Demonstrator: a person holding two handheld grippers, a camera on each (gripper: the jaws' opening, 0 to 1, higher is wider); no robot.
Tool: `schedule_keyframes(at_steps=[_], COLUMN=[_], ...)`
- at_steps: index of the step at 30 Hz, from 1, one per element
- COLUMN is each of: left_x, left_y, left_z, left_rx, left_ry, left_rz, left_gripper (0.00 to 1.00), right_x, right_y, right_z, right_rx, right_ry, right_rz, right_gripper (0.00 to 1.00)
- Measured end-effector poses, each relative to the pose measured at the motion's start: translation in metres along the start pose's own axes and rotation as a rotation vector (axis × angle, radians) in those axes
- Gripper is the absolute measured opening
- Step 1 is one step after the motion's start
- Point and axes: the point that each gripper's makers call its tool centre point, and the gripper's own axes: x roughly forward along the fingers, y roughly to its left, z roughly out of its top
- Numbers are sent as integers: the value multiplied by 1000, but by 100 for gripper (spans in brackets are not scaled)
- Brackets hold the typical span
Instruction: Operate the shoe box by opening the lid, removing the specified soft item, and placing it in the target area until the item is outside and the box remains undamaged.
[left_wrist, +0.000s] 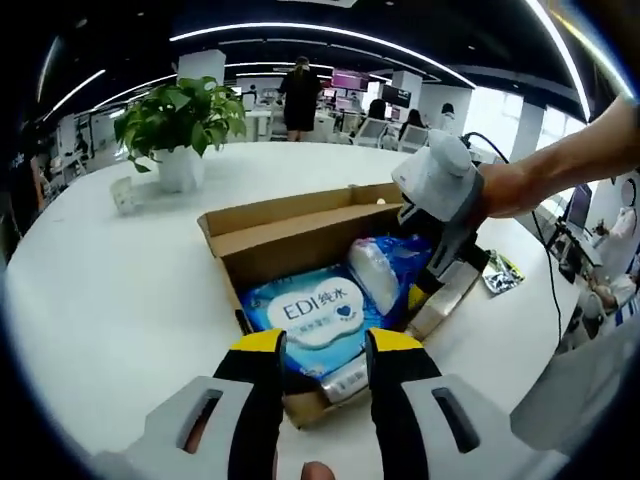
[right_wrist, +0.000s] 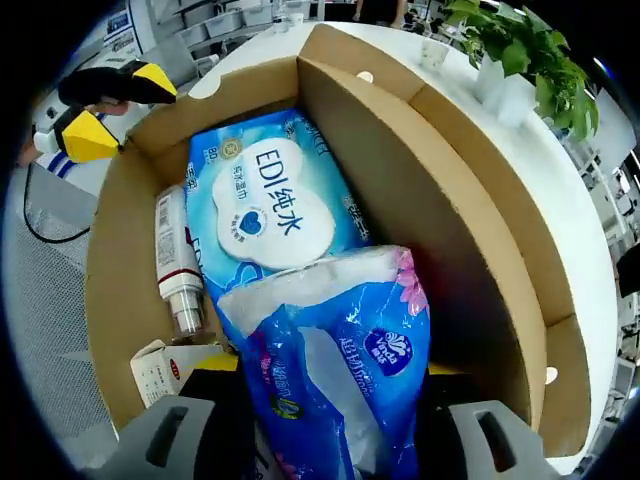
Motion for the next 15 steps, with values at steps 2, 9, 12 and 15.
schedule_keyframes(at_steps=[2, 9, 12, 15], left_x=[-1, -1, -1, 0], left_y=[1, 4, 1, -2], left_z=[0, -1, -1, -2], left_rx=[1, -16, -8, 7], left_ry=[-1, 0, 3, 7], left_rz=[4, 17, 15, 12], left_gripper=[31, 29, 28, 28], right_x=[-2, -15, -19, -24], right_y=[1, 7, 8, 9], right_z=[-1, 4, 2, 5], right_rx=[0, 38, 34, 32], right_ry=[2, -106, -121, -141], right_rz=[-1, -27, -32, -44], right_gripper=[62, 38, 35, 33])
